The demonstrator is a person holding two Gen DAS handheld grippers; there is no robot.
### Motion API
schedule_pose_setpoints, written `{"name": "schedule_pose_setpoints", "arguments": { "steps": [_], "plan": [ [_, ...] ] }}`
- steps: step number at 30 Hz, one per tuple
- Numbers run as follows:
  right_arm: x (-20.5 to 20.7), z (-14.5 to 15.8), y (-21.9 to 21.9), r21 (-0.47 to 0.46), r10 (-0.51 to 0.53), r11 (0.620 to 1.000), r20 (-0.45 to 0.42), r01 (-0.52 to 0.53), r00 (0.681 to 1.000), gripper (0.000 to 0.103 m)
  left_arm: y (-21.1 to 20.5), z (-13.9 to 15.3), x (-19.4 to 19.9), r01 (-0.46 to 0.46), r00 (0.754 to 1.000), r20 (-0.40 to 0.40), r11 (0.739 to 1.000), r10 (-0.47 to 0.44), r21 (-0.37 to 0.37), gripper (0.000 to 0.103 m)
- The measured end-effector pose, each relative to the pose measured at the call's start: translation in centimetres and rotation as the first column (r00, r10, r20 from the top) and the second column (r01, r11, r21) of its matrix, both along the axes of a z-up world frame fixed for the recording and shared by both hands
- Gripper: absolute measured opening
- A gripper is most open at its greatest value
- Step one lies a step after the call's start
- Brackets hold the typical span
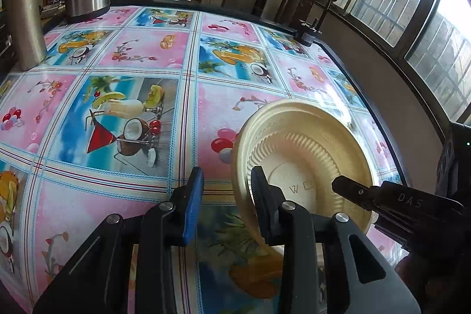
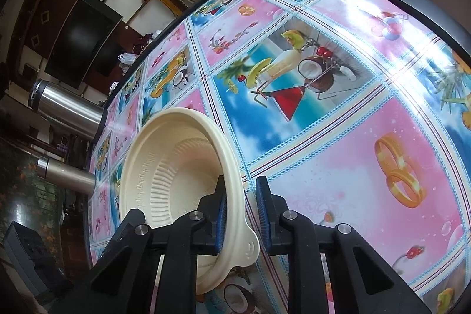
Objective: Organize plates and bowls
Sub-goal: 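Lift the cream bowl off the table with both grippers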
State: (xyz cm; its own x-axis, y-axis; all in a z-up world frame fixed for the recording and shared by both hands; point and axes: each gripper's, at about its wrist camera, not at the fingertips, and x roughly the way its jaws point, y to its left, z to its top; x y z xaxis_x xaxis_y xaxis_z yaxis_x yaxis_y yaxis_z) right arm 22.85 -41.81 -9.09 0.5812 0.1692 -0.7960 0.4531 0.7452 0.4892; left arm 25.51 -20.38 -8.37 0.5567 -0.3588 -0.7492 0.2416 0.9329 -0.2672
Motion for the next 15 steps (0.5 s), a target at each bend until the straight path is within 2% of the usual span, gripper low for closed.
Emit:
{"name": "schedule_pose_setpoints", "arguments": {
  "steps": [5, 11, 15],
  "plan": [
    [0.04, -0.04, 0.33, 0.003, 0.009, 1.000, -0.005, -0.009, 1.000, 0.023, 0.04, 0.04, -0.05, -0.007, 1.000, 0.000, 1.000, 0.007, 0.003, 0.030],
    [-0.06, -0.05, 0.43, 0.013, 0.006, 1.000, 0.008, -0.006, 1.000, 0.017, 0.11, -0.09, 0.02, -0.010, 1.000, -0.006, 1.000, 0.010, 0.001, 0.030],
    [-0.07, -0.12, 0.47, 0.020, 0.006, 1.000, 0.015, -0.006, 1.000, 0.016, 0.17, -0.09, 0.05, -0.013, 1.000, -0.005, 1.000, 0.013, 0.003, 0.030]
  ]
}}
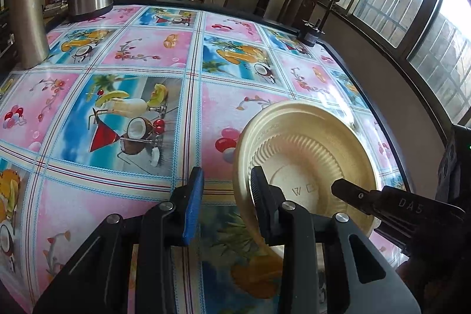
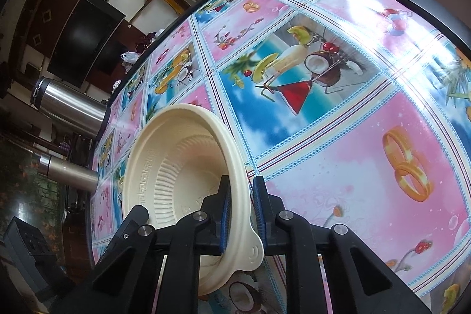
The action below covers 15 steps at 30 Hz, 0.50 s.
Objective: Organize plates and bowls
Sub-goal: 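Lift the cream bowl off the table with both grippers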
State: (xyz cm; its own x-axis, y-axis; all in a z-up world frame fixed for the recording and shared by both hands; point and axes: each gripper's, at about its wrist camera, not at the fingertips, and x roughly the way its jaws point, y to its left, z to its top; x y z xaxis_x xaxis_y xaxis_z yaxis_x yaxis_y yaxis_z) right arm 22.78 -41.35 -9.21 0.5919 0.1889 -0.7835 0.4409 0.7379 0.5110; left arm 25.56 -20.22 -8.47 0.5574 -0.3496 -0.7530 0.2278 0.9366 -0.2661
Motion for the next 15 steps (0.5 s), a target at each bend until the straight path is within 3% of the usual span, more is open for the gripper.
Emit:
{"name": "schedule_pose_setpoints", "arguments": {
  "steps": [15],
  "plan": [
    [-1.4, -0.4, 0.9, -0.030, -0.027, 0.999, 0.021, 0.028, 0.999, 0.016, 0.2, 0.0, -0.9, -0.005, 1.000, 0.002, 1.000, 0.005, 0.007, 0.030]
  ]
}}
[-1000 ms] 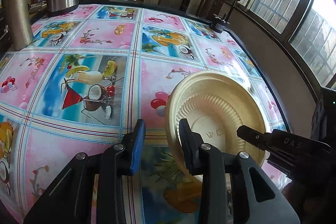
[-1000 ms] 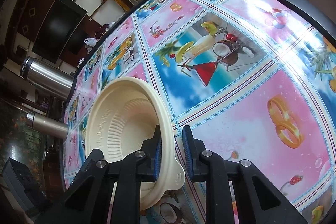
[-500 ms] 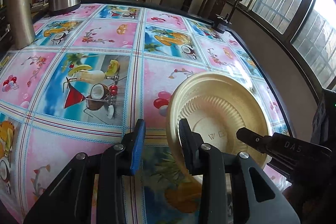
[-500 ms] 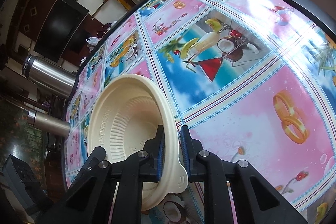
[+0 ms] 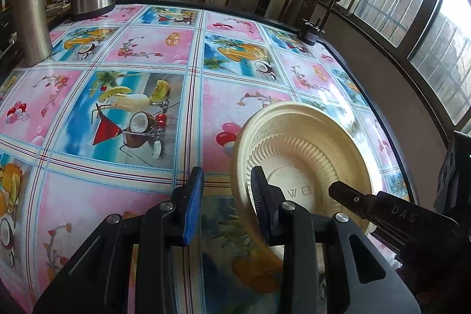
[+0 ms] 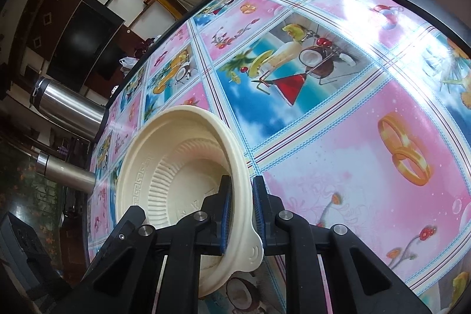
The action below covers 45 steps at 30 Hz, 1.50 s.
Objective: Organize plates and bowls
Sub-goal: 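Lift the cream bowl off the table with both grippers, then carry the cream bowl toward the red plate stack with both grippers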
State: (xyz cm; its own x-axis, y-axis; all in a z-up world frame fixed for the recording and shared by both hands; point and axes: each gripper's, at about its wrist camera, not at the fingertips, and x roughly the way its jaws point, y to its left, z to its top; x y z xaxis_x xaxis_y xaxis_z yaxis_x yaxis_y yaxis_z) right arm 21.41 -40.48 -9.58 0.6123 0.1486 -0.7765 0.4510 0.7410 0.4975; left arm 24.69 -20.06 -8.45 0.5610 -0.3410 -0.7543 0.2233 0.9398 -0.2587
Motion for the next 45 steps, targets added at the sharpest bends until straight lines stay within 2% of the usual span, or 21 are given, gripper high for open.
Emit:
{"name": "schedule_pose_setpoints", "arguments": {
  "steps": [4, 10, 22, 28, 35, 45],
  "plan": [
    [-0.5, 0.2, 0.5, -0.038, -0.010, 0.999, 0.014, 0.010, 1.000, 0.016, 0.2, -0.1, -0.4, 0.002, 1.000, -0.001, 1.000, -0.002, -0.004, 0.030],
    [-1.8, 0.1, 1.3, -0.043, -0.016, 0.999, 0.030, 0.017, 0.999, 0.016, 1.0, -0.2, -1.3, 0.000, 1.000, -0.006, 1.000, 0.000, -0.012, 0.031],
    [-2.8, 0.5, 4.7, -0.113, 0.048, 0.993, 0.060, -0.041, 0.997, 0.016, 4.1, -0.9, -3.8, -0.037, 0.999, -0.017, 0.999, 0.036, -0.037, 0.031],
    [-3.2, 0.9, 6.4, -0.141, 0.093, 0.987, 0.084, -0.081, 0.992, 0.017, 5.3, -1.2, -5.6, -0.059, 0.998, 0.021, 0.998, 0.059, 0.002, 0.031],
    [-4.1, 0.9, 8.3, -0.126, 0.144, 0.983, 0.103, -0.131, 0.984, 0.016, 6.4, -1.8, -6.7, -0.091, 0.996, 0.028, 0.996, 0.090, 0.022, 0.030],
    [-5.8, 1.6, 9.7, -0.128, 0.187, 0.978, 0.160, -0.167, 0.969, 0.014, 7.5, -1.2, -8.8, -0.137, 0.987, 0.091, 0.989, 0.131, 0.052, 0.031]
  ]
}}
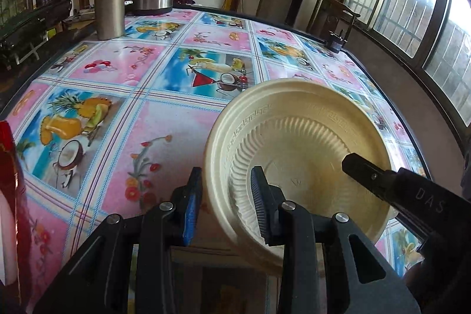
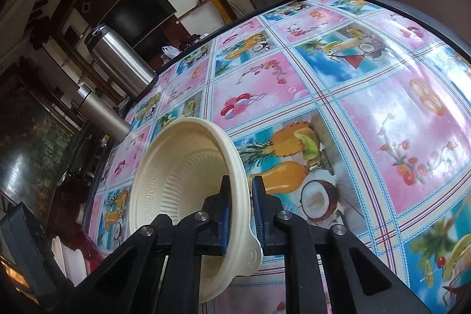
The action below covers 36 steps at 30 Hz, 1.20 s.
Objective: Organize plates and bowls
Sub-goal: 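Carry the cream bowl toward the red plate stack with both grippers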
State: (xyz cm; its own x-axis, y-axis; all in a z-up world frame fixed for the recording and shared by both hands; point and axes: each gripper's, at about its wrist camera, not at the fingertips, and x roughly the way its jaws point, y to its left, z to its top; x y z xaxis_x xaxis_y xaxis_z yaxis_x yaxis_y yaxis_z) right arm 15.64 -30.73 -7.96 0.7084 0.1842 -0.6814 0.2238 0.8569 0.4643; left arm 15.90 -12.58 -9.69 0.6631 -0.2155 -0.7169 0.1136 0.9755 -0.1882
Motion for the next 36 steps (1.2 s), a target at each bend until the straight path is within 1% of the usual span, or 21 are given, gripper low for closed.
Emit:
{"name": "schedule_pose_setpoints", "arguments": {
  "steps": [4, 6, 10, 13, 14, 15, 19, 20, 22, 23, 24, 27, 36],
  "plan": [
    [-0.5, 0.0, -0.1, 0.020, 0.007, 1.000, 0.000, -0.007, 1.000, 0.014, 0.0, 0.0, -0.7, -0.006, 1.000, 0.012, 1.000, 0.006, 0.026, 0.031],
    [-0.6, -0.1, -0.2, 0.034, 0.013, 0.999, -0.007, -0.013, 1.000, 0.019, 0.1, -0.2, -0.9, -0.008, 1.000, 0.011, 1.000, 0.008, 0.030, 0.031],
    [-0.6, -1.2, -1.0, 0.097, 0.017, 0.995, -0.051, -0.012, 0.999, 0.019, 0.2, -0.2, -0.8, -0.013, 1.000, 0.015, 1.000, 0.012, 0.026, 0.031],
    [-0.4, -1.9, -1.7, 0.174, 0.035, 0.985, -0.076, -0.021, 0.996, 0.024, 0.4, -0.3, -0.7, -0.011, 1.000, 0.005, 1.000, 0.010, 0.011, 0.031],
    [-0.4, -1.9, -1.8, 0.186, 0.039, 0.982, -0.078, -0.024, 0.996, 0.028, 0.4, -0.4, -0.6, -0.010, 1.000, 0.001, 1.000, 0.010, 0.005, 0.031],
    [-0.5, -1.9, -1.8, 0.195, 0.040, 0.980, -0.078, -0.024, 0.996, 0.030, 0.5, -0.5, -0.5, -0.010, 1.000, -0.004, 1.000, 0.010, -0.002, 0.031],
    [-0.7, -1.5, -2.1, 0.192, 0.030, 0.981, -0.076, -0.015, 0.997, 0.030, 0.6, -0.4, -0.5, -0.008, 1.000, -0.001, 1.000, 0.008, -0.014, 0.030],
    [-0.9, -1.3, -2.2, 0.180, 0.019, 0.984, -0.075, -0.006, 0.997, 0.029, 0.5, -0.4, -0.5, -0.009, 1.000, 0.003, 1.000, 0.009, -0.012, 0.030],
    [-1.1, -0.9, -2.3, 0.148, 0.001, 0.989, -0.067, 0.009, 0.998, 0.013, 0.5, -0.3, -0.5, -0.012, 1.000, 0.005, 1.000, 0.012, -0.008, 0.029],
    [-1.1, -0.8, -2.3, 0.139, 0.001, 0.990, -0.065, 0.008, 0.998, 0.011, 0.5, -0.3, -0.5, -0.011, 1.000, 0.004, 1.000, 0.011, -0.007, 0.025],
    [-1.2, -0.7, -2.2, 0.139, 0.000, 0.990, -0.063, 0.009, 0.998, 0.010, 0.4, -0.4, -0.5, -0.008, 1.000, 0.003, 1.000, 0.008, -0.007, 0.019],
    [-1.3, -0.6, -1.9, 0.123, -0.001, 0.992, -0.063, 0.008, 0.998, 0.010, 0.3, -0.4, -0.5, -0.002, 1.000, 0.002, 1.000, 0.002, 0.005, 0.015],
    [-1.6, -0.7, -1.6, 0.120, -0.009, 0.993, -0.054, 0.015, 0.999, 0.010, 0.1, -0.3, -0.9, 0.002, 1.000, 0.006, 1.000, -0.002, 0.027, 0.015]
  ]
}}
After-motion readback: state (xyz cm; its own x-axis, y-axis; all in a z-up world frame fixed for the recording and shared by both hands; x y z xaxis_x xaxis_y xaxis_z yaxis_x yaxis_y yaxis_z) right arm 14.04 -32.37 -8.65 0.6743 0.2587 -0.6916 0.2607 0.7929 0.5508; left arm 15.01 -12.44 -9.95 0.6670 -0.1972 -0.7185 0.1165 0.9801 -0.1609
